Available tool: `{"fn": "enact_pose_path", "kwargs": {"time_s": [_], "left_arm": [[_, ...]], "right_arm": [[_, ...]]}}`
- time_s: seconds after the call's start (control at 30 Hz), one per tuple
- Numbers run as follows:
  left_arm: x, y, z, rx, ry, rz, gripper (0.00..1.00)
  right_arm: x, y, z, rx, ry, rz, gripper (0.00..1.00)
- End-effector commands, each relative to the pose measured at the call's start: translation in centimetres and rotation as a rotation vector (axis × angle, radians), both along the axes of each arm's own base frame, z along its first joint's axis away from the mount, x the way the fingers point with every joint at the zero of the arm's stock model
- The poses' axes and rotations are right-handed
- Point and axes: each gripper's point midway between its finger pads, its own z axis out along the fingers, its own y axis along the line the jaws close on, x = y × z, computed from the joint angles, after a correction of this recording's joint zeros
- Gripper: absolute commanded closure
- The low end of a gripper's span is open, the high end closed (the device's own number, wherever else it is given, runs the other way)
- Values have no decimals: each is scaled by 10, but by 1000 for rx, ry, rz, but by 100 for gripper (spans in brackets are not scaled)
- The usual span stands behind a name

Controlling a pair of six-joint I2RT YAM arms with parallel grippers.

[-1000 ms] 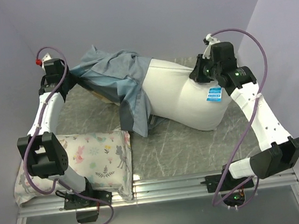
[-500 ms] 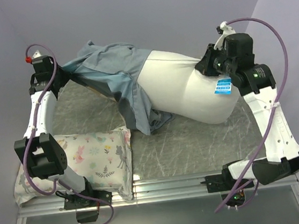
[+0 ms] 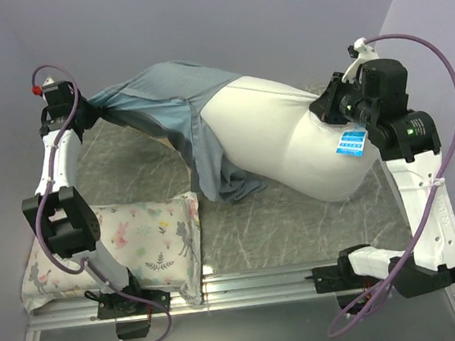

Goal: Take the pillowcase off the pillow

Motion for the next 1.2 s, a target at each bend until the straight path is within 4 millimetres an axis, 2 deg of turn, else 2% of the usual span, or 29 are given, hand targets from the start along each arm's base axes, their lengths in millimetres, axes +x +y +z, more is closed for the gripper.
{"fn": "enact_pose_path", "kwargs": {"time_s": [0.0, 0.23, 0.47, 0.6, 0.87, 0.9, 1.17], "left_arm": [[9, 95, 28, 87, -97, 303, 100], [21, 99, 31, 80, -112, 309, 100], [26, 115, 26, 112, -89, 360, 100], [31, 124, 18, 111, -77, 375, 100], [38, 136, 22, 134, -79, 389, 100], [37, 138, 14, 137, -49, 397, 100], [34, 132, 16, 112, -77, 375, 100]], "right_arm": [[-23, -51, 88, -11, -308, -222, 100], [-38, -54, 94, -15, -325, -226, 100], [-48, -56, 104, -26, -338, -229, 100], [-55, -54, 102, -20, -330, -212, 100], [-69, -58, 103, -45, -338, -216, 100], [-70, -59, 103, -49, -337, -220, 100], [-74, -57, 106, -42, -348, -207, 100]]}}
